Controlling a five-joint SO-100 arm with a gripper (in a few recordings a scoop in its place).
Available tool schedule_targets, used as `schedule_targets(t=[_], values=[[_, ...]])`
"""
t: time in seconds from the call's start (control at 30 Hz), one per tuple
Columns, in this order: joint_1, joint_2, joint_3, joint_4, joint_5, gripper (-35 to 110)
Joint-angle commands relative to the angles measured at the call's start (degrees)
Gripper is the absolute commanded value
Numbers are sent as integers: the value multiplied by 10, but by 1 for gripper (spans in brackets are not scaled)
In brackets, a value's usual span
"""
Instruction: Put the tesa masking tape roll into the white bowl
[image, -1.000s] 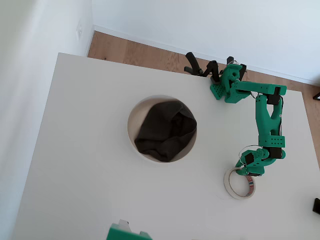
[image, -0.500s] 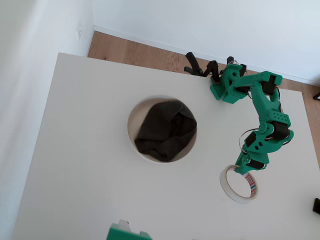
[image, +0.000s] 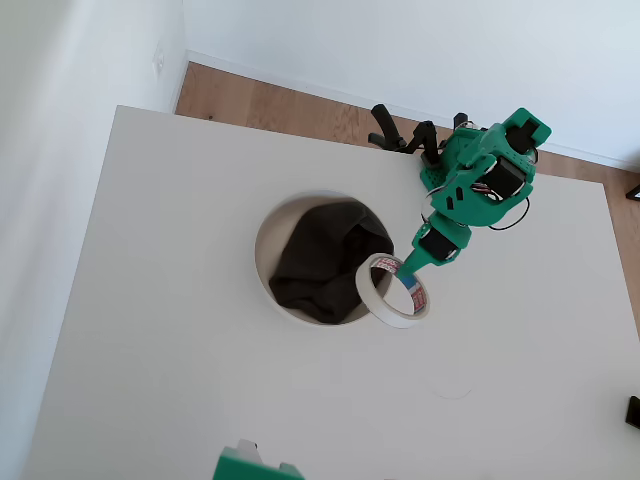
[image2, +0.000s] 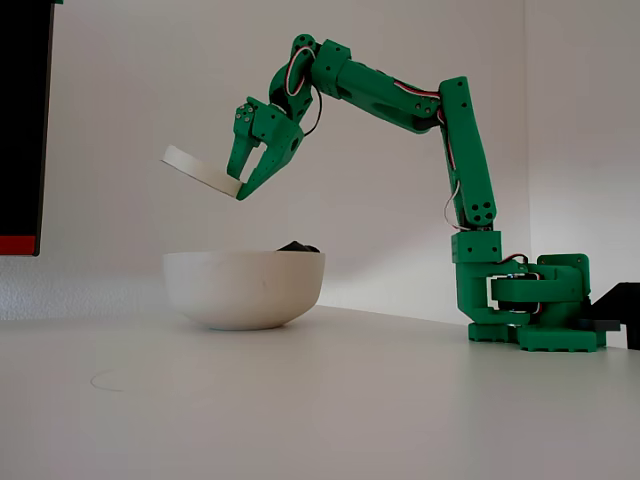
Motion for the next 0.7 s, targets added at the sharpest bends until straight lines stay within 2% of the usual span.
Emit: schedule_targets(t=[0.0, 0.23, 0.67], values=[[86, 24, -47, -3, -10, -8], [166, -74, -44, -20, -32, -8], [179, -199, -46, -100, -32, -8]])
